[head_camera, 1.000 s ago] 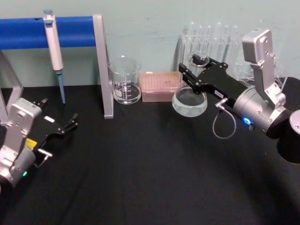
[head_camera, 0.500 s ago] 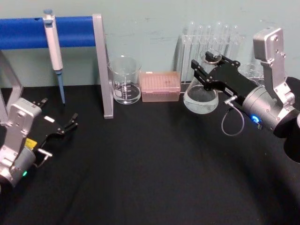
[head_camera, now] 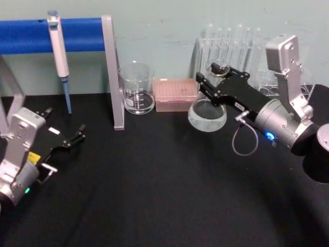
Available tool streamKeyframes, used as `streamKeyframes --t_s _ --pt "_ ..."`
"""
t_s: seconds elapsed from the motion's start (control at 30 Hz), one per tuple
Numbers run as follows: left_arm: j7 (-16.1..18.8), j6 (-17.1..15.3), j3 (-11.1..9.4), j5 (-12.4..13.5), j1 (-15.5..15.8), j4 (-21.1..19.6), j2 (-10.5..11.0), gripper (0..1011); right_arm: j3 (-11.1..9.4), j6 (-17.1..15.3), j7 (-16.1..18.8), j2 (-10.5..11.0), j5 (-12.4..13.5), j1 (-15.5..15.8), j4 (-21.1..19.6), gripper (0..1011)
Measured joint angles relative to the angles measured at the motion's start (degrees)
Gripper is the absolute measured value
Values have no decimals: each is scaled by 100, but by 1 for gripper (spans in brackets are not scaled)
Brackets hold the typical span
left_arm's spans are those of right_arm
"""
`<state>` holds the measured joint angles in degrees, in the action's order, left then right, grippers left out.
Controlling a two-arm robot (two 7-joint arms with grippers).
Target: Grasp the erlenmeyer flask with one hand, shake it three times, then place it back.
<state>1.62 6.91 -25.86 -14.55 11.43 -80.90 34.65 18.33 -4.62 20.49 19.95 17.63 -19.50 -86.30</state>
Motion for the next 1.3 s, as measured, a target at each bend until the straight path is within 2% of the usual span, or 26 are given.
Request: streamKeyframes --t_s 0.4,0.8,1.3 --pt "0 0 0 0 0 0 0 1001 275 -33 269 -62 153 -7 -117 448" --pt "0 0 0 0 0 0 0 1001 555 -54 477 -16 281 -25 -199 448" --pt "0 0 0 0 0 0 0 1001 735 -95 520 30 420 -43 -211 448"
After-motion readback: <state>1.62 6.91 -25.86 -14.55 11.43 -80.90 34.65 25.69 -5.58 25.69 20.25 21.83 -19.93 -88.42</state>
